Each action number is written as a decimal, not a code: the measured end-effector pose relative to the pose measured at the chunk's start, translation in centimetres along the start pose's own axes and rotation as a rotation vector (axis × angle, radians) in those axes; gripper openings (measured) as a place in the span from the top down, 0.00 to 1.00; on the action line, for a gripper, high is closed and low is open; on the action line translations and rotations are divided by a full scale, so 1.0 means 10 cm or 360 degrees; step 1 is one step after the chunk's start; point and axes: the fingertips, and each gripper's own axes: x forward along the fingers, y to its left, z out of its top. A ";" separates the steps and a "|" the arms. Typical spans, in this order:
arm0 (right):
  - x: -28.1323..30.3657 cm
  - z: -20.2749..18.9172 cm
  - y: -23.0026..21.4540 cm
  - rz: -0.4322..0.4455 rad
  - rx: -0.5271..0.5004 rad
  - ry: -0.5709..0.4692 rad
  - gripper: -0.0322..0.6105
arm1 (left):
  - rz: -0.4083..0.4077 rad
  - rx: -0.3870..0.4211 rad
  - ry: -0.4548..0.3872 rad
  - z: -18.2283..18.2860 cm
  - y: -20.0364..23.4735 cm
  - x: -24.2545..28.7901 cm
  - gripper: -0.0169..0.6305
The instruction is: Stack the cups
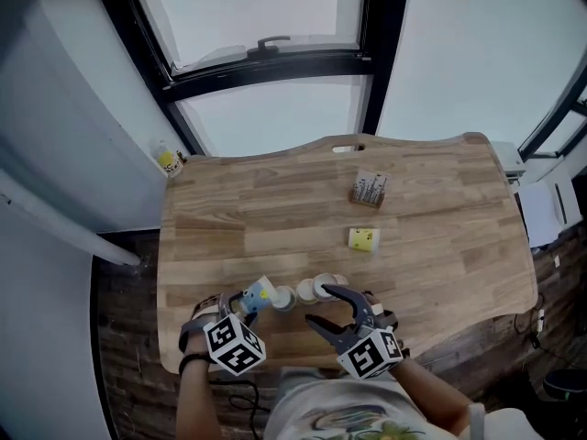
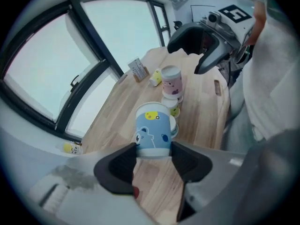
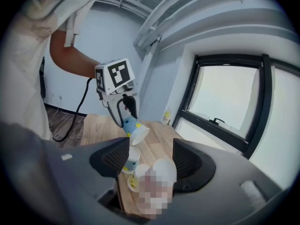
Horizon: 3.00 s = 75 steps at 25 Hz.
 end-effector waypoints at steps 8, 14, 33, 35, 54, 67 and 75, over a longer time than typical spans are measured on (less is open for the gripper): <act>0.29 0.03 0.46 0.0180 -0.0345 0.0144 0.49 | -0.0069 0.0411 0.0108 0.22 -0.19 -0.14 0.59; 0.42 0.04 0.55 0.0196 -0.0473 0.0213 0.49 | -0.0136 0.0528 0.0090 0.40 -0.37 -0.16 0.59; 0.38 0.03 0.48 0.0200 -0.0292 0.0216 0.53 | -0.0434 -0.0298 -0.0527 0.64 -0.37 -0.42 0.56; 0.36 0.08 0.44 0.0180 -0.0207 0.0172 0.53 | -0.0509 -0.0547 -0.0718 0.69 -0.29 -0.53 0.53; 0.32 0.25 0.23 0.0151 0.0270 -0.0037 0.52 | -0.0512 -0.1432 -0.1325 0.97 -0.06 -0.61 0.52; 0.04 0.23 -0.05 0.0062 0.0388 -0.0078 0.52 | -0.0129 -0.1196 -0.1167 0.87 0.30 -0.61 0.53; -0.22 -0.01 -0.33 -0.0109 0.0457 -0.0024 0.54 | -0.0022 -0.0846 -0.0950 0.94 0.15 -0.33 0.53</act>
